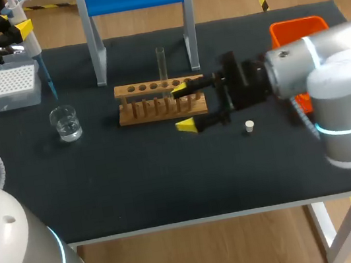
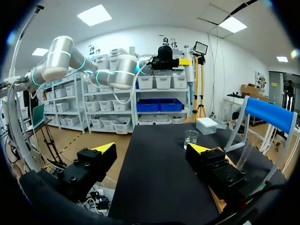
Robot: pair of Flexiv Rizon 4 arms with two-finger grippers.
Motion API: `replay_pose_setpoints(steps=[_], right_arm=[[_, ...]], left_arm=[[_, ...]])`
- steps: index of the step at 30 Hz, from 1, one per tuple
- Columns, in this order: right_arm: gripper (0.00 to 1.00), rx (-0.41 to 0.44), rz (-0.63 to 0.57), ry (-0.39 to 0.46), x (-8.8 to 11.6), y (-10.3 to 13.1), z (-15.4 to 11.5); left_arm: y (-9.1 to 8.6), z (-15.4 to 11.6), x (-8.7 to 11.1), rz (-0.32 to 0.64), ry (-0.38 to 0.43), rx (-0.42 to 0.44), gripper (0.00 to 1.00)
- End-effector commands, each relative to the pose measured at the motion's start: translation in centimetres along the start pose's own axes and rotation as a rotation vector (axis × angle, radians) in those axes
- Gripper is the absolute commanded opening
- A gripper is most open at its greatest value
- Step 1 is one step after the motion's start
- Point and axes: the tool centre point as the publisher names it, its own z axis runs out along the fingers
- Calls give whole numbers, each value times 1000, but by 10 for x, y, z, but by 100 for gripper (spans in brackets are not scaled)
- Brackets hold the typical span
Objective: Invert the test tube, pick up the pipette, mount the tip to pipette, aspirate from beaker and dispense into the tube, eject the tip, return the pipette, and cap with the stopper.
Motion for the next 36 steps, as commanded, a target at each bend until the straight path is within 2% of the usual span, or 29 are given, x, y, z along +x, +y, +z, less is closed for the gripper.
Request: replay_pose_setpoints(steps=[1, 8, 20, 29, 36], right_arm=[[100, 24, 10, -8, -10, 2, 64], [100, 73, -15, -49, -21, 4, 101], [100, 113, -5, -116, -48, -7, 152], [100, 118, -28, -135, -66, -6, 179], [100, 142, -29, -141, -81, -18, 195]], left_arm=[[1, 0, 1, 1, -3, 4, 0], [1, 0, 1, 1, -3, 4, 0], [1, 0, 1, 1, -3, 4, 0], [1, 0, 1, 1, -3, 4, 0], [1, 0, 1, 1, -3, 4, 0]])
